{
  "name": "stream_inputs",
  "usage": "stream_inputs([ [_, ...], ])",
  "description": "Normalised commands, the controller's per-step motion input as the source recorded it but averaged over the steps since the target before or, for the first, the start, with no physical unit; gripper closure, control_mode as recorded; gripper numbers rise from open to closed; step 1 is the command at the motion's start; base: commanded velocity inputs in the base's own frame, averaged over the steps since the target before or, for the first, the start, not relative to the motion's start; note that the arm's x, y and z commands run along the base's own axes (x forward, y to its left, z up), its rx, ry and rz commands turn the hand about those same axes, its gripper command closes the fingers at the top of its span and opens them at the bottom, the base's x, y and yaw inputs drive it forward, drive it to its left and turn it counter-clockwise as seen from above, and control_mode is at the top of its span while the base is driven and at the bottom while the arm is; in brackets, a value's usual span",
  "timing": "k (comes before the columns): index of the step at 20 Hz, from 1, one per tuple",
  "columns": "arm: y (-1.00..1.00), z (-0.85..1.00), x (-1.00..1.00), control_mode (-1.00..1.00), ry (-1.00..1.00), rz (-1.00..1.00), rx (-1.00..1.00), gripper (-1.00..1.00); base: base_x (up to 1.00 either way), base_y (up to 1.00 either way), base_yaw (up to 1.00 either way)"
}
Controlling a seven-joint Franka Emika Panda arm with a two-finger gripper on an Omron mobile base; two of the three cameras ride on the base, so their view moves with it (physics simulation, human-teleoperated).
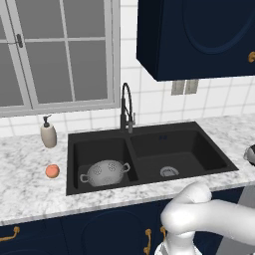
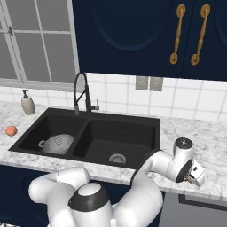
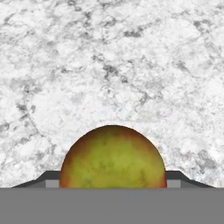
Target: Put the colander in the sink, put the peach, apple in the colander, and turn on the sink faucet and pour water over the colander.
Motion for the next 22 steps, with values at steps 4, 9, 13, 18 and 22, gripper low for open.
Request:
stream_inputs([
  [4, 0.05, 0.29, 0.01, -1.00, 0.00, -0.04, -0.01, 1.00, 0.00, 0.00, 0.00],
  [9, 0.29, 0.71, -0.05, -1.00, 0.00, -0.09, -0.02, 1.00, 0.00, 0.00, 0.00],
  [13, 0.22, 0.59, -0.41, -1.00, 0.07, 0.00, 0.01, 1.00, 0.00, 0.00, 0.00],
  [18, 0.38, 0.34, -0.58, -1.00, 0.10, 0.00, 0.07, 1.00, 0.00, 0.00, 0.00],
  [22, 0.60, 0.24, -0.40, -1.00, 0.04, 0.00, 0.10, 1.00, 0.00, 0.00, 0.00],
])
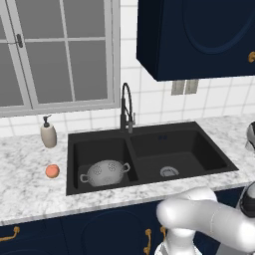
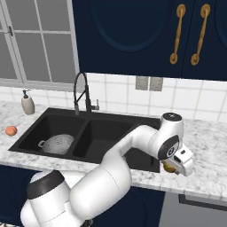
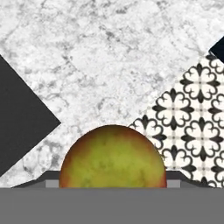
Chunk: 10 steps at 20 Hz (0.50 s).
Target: Put the colander in the sink, put the peach, apple in the colander, and turn on the sink faucet and pour water over the colander.
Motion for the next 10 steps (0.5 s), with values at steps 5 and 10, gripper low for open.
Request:
stream_inputs([
  [5, 0.87, 0.13, -0.09, -1.00, 0.00, 0.00, 0.08, 1.00, 0.00, 0.00, 0.00],
  [10, 1.00, 0.10, 0.00, -1.00, 0.03, 0.01, 0.04, 1.00, 0.00, 0.00, 0.00],
])
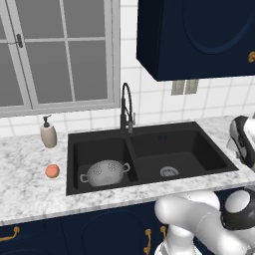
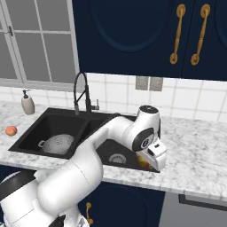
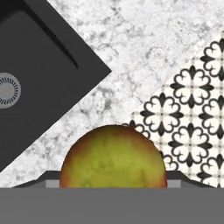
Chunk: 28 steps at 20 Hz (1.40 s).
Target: Put the colander in the sink, put the peach, apple in the colander, and turn on the sink faucet and pour water over the colander.
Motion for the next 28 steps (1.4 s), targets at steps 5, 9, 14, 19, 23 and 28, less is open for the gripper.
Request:
stream_inputs([
  [5, 1.00, 0.04, 0.00, -1.00, 0.13, 0.01, 0.01, 1.00, 0.00, 0.00, 0.00],
  [9, 1.00, 0.04, 0.25, -1.00, 0.16, 0.07, 0.02, 1.00, 0.00, 0.00, 0.00],
  [14, 1.00, 0.00, 0.37, -1.00, 0.21, 0.13, 0.05, 1.00, 0.00, 0.00, 0.00],
  [19, 1.00, 0.00, 0.42, -1.00, 0.19, 0.10, 0.00, 1.00, 0.00, 0.00, 0.00],
  [23, 1.00, -0.01, 0.55, -1.00, 0.18, 0.07, 0.00, 1.00, 0.00, 0.00, 0.00],
  [28, 1.00, -0.22, 0.44, -1.00, 0.11, 0.11, 0.00, 1.00, 0.00, 0.00, 0.00],
])
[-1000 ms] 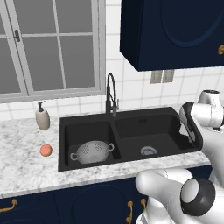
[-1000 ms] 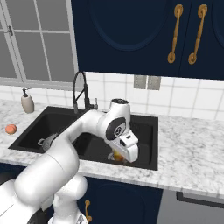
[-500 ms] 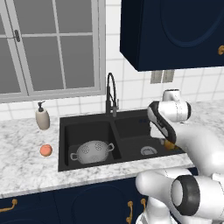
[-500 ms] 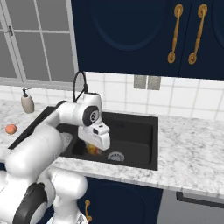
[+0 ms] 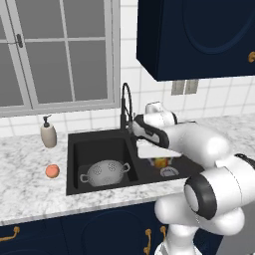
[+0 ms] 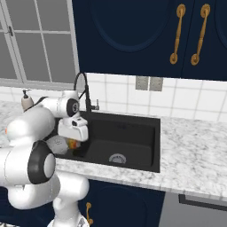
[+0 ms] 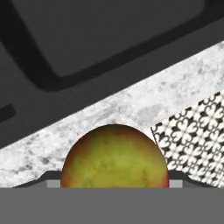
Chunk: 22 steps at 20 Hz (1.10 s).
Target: Put the colander in the sink, put the peach, apple in the colander, and turn on the sink faucet and pour water over the colander.
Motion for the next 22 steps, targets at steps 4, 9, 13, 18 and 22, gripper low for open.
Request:
stream_inputs([
  [4, 1.00, -0.35, 0.11, -1.00, 0.07, 0.14, 0.01, 1.00, 0.00, 0.00, 0.00],
  [9, 1.00, -0.26, 0.02, -1.00, 0.06, 0.12, 0.03, 1.00, 0.00, 0.00, 0.00],
  [13, 0.86, -0.21, 0.01, -1.00, 0.00, 0.01, 0.02, 1.00, 0.00, 0.00, 0.00],
  [18, 0.64, -0.28, 0.07, -1.00, 0.00, 0.00, 0.01, 1.00, 0.00, 0.00, 0.00],
  [22, 0.26, -0.20, 0.41, -1.00, -0.09, 0.00, 0.00, 1.00, 0.00, 0.00, 0.00],
])
